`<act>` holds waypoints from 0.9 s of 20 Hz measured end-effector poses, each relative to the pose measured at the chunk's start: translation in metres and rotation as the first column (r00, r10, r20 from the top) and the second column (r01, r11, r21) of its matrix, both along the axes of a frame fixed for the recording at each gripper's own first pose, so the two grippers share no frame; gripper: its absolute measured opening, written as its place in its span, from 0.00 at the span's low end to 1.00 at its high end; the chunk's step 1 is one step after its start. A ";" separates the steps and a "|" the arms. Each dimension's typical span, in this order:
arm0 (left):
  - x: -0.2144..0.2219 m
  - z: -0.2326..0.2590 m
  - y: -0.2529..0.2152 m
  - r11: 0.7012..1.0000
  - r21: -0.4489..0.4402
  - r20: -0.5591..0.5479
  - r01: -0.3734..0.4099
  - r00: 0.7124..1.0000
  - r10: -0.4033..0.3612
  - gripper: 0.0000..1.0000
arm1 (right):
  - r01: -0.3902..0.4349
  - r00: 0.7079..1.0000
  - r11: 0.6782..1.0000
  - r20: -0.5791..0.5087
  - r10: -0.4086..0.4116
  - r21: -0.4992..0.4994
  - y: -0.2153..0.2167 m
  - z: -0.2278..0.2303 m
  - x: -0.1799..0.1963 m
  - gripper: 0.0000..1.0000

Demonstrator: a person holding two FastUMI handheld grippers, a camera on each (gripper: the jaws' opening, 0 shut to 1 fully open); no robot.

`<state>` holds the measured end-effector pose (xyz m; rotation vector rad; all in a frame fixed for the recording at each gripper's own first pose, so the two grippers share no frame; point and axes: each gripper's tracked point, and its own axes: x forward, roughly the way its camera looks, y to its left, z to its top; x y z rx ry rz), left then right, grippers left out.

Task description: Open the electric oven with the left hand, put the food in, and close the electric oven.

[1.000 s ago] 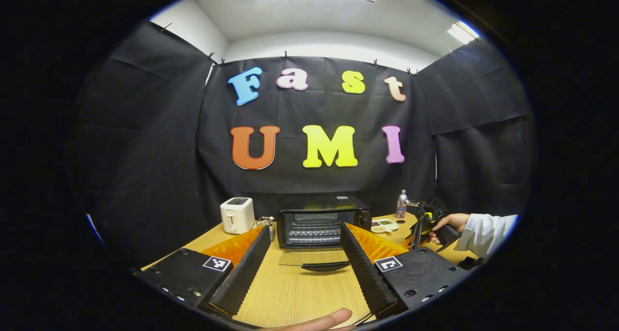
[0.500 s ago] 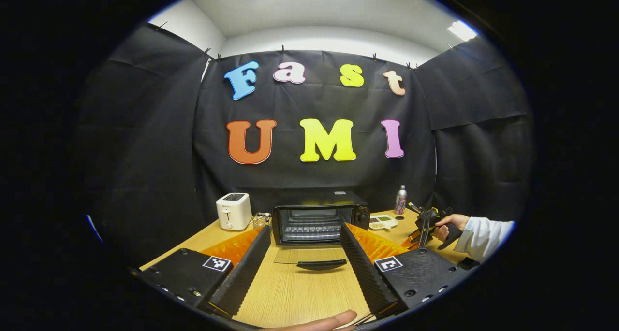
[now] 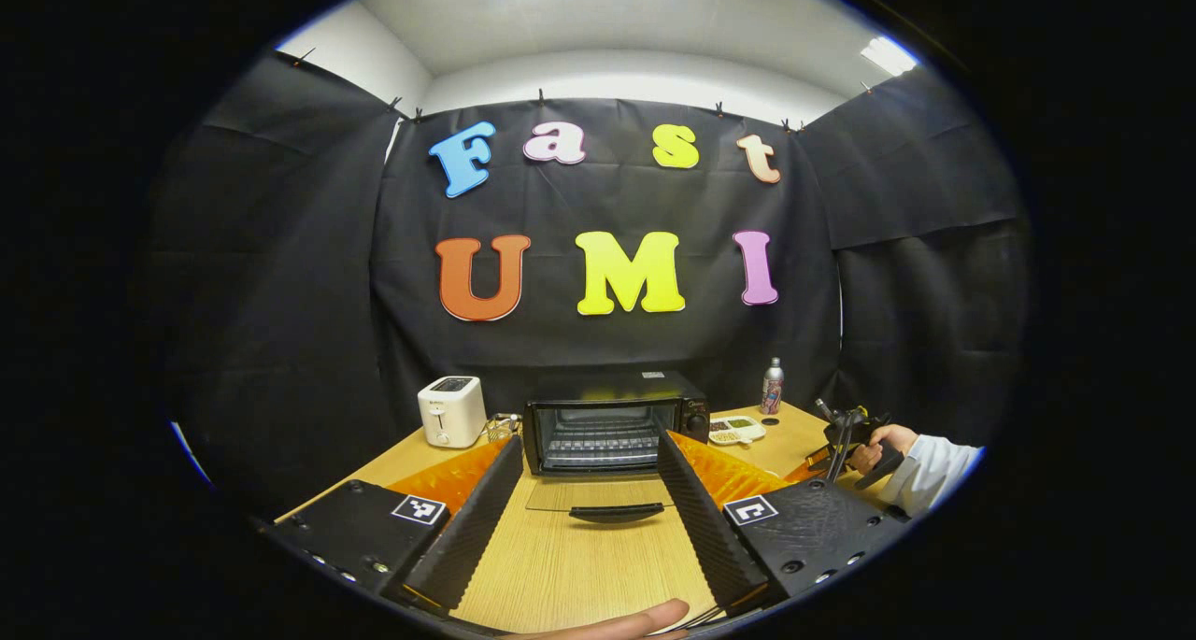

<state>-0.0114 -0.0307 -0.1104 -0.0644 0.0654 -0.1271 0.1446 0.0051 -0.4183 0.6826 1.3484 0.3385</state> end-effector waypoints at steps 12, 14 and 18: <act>-0.013 0.005 0.025 0.999 -0.006 0.020 -0.035 0.999 0.035 0.93 | 0.109 0.988 0.991 0.119 -0.100 -0.075 -0.011 0.080 -0.013 0.01; -0.014 -0.001 0.031 0.999 0.002 0.009 -0.041 0.999 0.041 0.93 | 0.108 0.986 0.992 0.134 -0.098 -0.065 0.004 0.098 -0.019 0.01; -0.020 -0.005 0.043 0.999 0.001 0.017 -0.049 0.999 0.049 0.93 | 0.108 0.983 0.993 0.152 -0.101 -0.038 0.040 0.129 -0.031 0.04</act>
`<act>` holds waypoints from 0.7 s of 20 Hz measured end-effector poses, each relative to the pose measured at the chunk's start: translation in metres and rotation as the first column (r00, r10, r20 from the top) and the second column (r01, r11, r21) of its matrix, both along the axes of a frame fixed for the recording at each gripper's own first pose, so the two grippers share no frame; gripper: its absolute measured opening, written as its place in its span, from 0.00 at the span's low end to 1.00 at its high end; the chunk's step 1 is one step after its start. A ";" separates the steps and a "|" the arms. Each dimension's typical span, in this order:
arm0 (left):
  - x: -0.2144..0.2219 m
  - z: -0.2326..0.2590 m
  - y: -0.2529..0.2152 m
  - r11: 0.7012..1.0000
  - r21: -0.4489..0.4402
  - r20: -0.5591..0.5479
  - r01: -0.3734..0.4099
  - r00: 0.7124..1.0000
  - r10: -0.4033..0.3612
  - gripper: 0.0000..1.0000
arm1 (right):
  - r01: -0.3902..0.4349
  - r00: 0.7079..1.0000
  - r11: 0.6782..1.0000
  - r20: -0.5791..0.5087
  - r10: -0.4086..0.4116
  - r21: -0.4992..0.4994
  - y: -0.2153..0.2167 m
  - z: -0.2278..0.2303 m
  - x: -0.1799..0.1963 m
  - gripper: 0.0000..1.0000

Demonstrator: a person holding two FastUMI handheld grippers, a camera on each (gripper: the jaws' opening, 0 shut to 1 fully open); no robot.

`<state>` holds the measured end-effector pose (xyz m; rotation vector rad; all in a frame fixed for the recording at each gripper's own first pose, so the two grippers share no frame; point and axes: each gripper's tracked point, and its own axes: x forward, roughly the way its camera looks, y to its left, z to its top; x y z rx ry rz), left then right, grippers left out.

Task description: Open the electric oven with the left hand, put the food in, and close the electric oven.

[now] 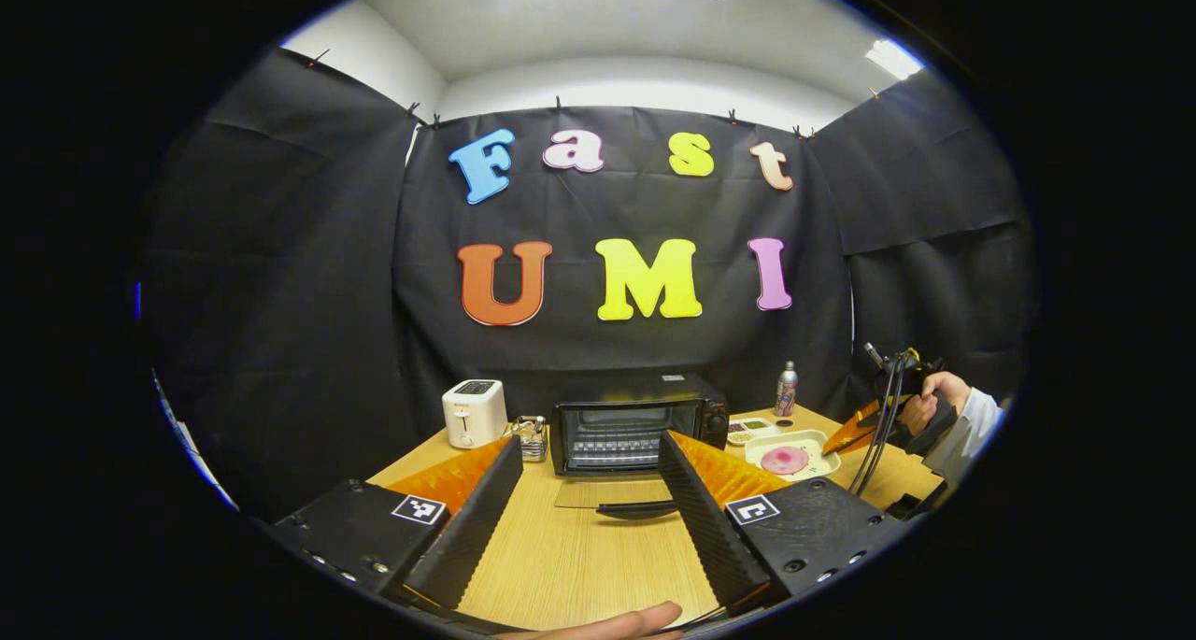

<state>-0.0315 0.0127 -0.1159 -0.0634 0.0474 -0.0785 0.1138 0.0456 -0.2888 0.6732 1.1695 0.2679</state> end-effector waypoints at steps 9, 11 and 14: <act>-0.006 -0.013 0.024 0.999 0.034 0.018 -0.012 1.000 0.011 0.93 | -0.081 0.997 0.995 0.002 0.081 0.061 0.113 0.021 -0.007 0.04; -0.005 -0.015 0.029 0.999 0.037 0.021 -0.014 1.000 0.014 0.93 | -0.094 0.995 0.993 -0.010 0.095 0.070 0.140 0.020 -0.008 0.04; -0.005 -0.013 0.040 0.999 0.031 0.029 -0.024 0.999 0.023 0.93 | -0.088 0.996 0.994 -0.003 0.088 0.068 0.177 0.011 0.005 0.01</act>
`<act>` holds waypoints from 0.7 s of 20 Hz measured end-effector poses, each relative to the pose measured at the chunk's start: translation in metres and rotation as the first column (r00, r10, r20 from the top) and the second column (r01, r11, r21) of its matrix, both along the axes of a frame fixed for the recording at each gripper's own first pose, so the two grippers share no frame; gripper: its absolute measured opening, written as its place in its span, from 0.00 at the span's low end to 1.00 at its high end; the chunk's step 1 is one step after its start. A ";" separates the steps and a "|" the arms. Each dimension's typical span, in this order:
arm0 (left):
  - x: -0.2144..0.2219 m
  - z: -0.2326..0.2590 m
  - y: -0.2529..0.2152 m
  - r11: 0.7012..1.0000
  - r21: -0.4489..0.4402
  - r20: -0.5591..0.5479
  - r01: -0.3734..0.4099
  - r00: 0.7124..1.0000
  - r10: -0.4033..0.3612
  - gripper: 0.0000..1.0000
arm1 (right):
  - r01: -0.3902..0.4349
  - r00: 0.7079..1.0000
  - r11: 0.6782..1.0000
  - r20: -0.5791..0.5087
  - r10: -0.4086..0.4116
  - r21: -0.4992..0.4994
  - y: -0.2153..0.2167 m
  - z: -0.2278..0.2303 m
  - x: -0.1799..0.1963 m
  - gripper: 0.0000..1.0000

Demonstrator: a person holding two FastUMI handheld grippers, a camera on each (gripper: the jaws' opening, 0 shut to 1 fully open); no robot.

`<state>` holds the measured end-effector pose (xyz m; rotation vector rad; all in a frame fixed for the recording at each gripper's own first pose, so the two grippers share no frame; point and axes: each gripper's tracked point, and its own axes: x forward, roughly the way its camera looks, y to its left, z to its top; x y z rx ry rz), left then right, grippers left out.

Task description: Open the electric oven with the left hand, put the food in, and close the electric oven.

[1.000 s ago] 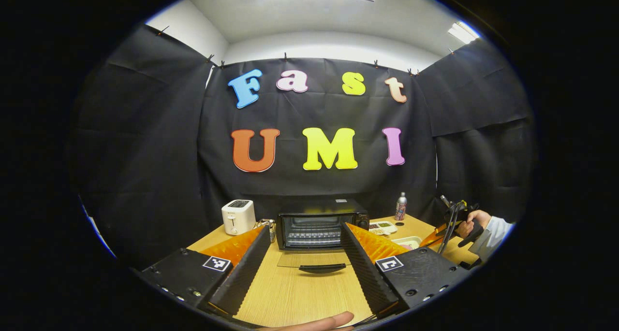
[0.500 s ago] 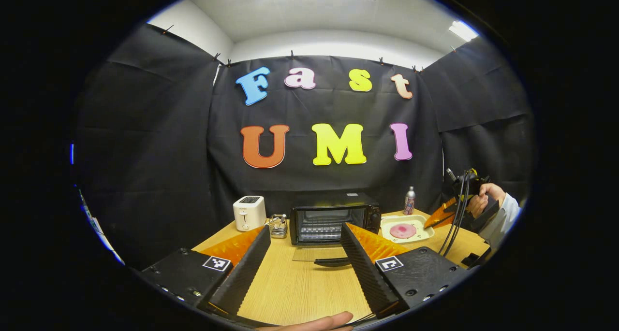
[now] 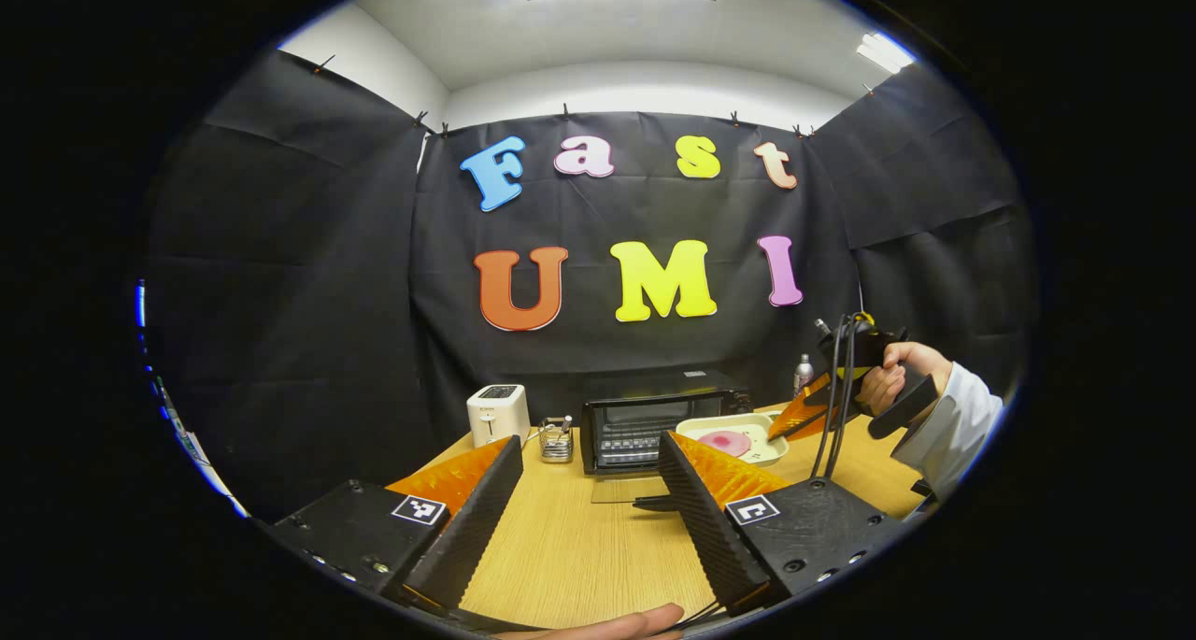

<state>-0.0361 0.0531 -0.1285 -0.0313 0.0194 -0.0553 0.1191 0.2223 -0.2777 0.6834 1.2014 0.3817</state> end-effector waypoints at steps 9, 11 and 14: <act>0.002 -0.012 0.038 0.997 -0.045 0.039 -0.058 0.997 0.060 0.93 | 0.265 0.963 0.963 0.065 -0.261 -0.054 0.064 -0.059 0.084 0.02; 0.003 -0.023 0.043 0.997 -0.050 0.025 -0.061 0.998 0.062 0.93 | 0.333 0.939 0.943 0.101 -0.330 -0.018 0.074 -0.068 0.111 0.02; 0.007 -0.033 0.054 0.997 -0.034 0.019 -0.071 0.997 0.072 0.93 | 0.425 0.885 0.904 0.196 -0.424 0.036 0.079 -0.073 0.149 0.05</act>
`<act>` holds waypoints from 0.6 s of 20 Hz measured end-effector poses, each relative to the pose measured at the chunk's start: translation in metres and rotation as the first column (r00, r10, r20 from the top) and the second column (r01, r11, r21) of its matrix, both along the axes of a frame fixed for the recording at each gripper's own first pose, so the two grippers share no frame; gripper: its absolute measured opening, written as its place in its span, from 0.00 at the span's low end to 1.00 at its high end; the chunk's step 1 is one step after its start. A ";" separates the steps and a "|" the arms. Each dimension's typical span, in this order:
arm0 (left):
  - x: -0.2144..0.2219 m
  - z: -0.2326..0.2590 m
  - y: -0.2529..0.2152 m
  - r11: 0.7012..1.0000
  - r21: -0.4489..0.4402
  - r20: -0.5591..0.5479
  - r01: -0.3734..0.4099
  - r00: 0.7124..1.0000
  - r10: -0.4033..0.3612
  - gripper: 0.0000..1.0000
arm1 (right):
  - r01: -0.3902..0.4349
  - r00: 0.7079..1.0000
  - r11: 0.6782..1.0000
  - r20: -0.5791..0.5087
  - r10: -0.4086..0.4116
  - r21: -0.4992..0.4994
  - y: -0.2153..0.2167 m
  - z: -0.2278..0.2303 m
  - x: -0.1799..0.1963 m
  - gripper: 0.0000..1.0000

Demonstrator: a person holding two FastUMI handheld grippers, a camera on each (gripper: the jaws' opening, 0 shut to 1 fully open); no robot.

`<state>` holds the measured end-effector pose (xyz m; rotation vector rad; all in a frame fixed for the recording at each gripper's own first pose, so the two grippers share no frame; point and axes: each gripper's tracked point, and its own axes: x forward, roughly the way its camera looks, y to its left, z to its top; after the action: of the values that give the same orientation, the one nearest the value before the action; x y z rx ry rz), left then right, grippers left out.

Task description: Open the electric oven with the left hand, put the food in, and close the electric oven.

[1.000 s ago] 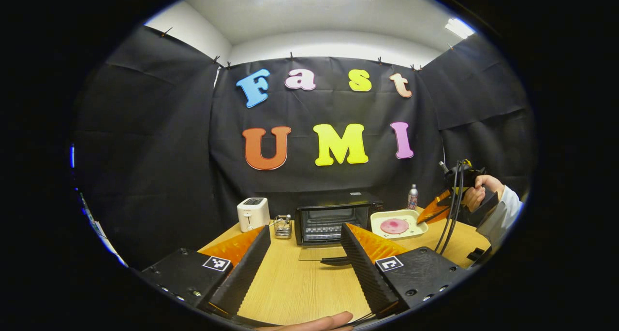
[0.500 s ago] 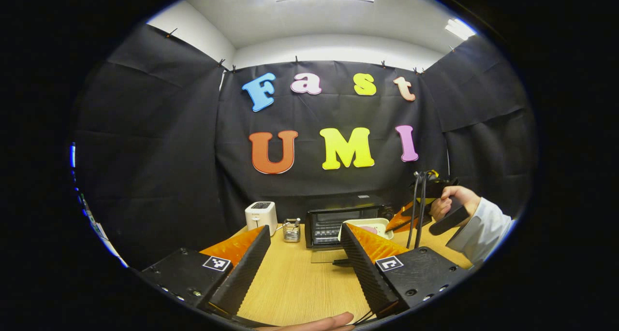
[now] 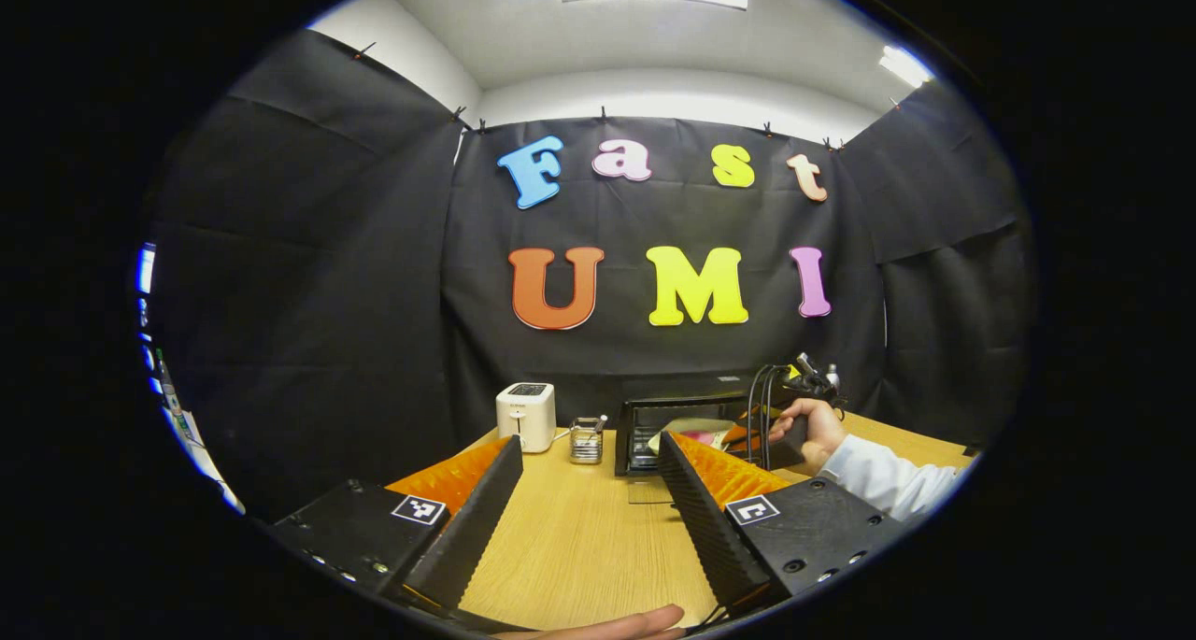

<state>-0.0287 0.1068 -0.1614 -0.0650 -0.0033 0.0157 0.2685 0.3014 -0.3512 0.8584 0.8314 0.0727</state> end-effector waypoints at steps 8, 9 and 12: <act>0.008 -0.025 0.006 1.000 0.008 -0.040 0.028 0.999 -0.028 0.93 | 0.113 0.987 0.993 0.108 -0.117 0.043 0.014 -0.022 0.054 0.02; 0.009 -0.030 0.007 1.000 0.005 -0.052 0.030 0.998 -0.030 0.93 | 0.123 0.984 0.991 0.125 -0.129 0.056 0.016 -0.022 0.059 0.06; 0.012 -0.046 0.011 1.000 0.000 -0.098 0.021 0.995 -0.021 0.93 | 0.123 0.974 0.990 0.182 -0.134 0.069 0.019 -0.015 0.067 0.06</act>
<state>-0.0165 0.1174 -0.2073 -0.0633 0.0960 -0.0017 0.3355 0.3203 -0.3660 0.9427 0.5996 0.0620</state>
